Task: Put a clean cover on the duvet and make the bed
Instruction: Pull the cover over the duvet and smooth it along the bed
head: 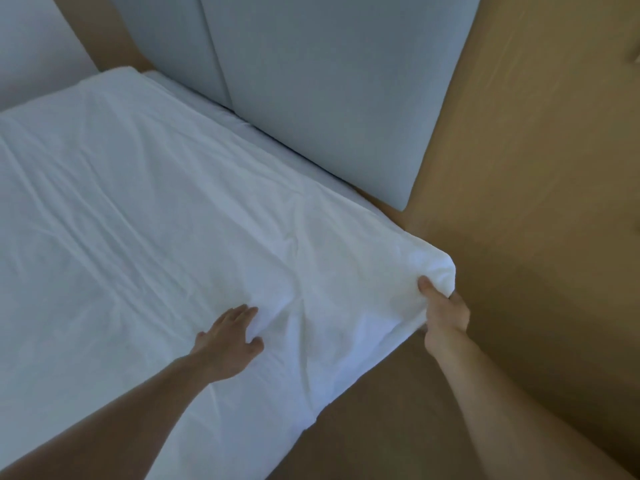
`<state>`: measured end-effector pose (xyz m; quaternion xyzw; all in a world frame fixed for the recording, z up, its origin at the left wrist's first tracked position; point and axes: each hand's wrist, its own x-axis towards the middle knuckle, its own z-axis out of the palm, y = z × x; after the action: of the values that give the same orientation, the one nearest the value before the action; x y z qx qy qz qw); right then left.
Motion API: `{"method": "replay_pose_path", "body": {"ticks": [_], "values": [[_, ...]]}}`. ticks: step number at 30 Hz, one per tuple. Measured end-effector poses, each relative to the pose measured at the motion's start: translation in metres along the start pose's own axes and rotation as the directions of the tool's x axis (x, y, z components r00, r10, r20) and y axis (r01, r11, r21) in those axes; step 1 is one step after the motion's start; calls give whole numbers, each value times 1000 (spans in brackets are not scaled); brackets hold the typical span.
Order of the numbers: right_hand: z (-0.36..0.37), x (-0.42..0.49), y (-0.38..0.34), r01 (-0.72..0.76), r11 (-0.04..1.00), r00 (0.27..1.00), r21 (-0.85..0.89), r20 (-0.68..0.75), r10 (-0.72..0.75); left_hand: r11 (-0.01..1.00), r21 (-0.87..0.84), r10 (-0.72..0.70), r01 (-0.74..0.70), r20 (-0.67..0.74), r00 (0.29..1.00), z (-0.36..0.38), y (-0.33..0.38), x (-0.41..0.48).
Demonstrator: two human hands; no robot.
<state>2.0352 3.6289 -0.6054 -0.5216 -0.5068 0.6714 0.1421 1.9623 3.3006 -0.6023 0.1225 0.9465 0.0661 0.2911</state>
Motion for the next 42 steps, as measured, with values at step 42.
{"method": "replay_pose_path", "body": {"ticks": [42], "values": [[92, -350, 227, 794, 98, 608, -600, 787, -106, -19, -978, -845, 208, 127, 519, 130, -307, -359]]}}
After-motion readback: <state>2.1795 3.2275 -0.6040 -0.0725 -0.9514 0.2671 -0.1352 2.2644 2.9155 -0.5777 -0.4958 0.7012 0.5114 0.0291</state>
